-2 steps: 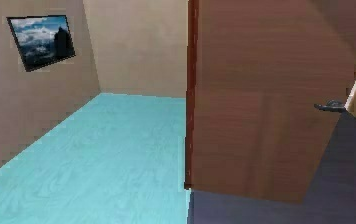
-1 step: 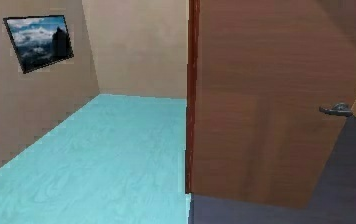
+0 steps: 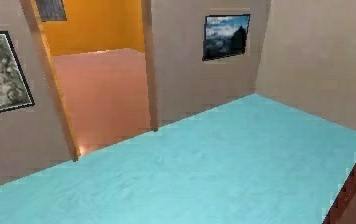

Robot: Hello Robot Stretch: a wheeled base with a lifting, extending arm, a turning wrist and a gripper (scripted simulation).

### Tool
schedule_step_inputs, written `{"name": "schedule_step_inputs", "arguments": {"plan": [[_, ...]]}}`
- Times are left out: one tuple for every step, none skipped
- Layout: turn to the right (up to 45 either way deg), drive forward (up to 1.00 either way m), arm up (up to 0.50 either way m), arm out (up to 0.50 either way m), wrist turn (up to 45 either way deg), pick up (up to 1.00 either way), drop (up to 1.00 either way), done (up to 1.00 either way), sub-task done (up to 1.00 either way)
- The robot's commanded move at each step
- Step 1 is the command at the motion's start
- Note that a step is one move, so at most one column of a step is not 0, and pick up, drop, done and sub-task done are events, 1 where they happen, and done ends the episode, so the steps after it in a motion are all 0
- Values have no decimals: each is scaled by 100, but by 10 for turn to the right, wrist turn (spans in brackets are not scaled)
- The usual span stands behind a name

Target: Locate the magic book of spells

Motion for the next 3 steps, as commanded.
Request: {"name": "schedule_step_inputs", "arguments": {"plan": [[-330, 0, 0, 0, 0, 0, 0, 0, 0], [0, 30, 0, 0, 0, 0, 0, 0, 0], [-420, 0, 0, 0, 0, 0, 0, 0, 0]]}}
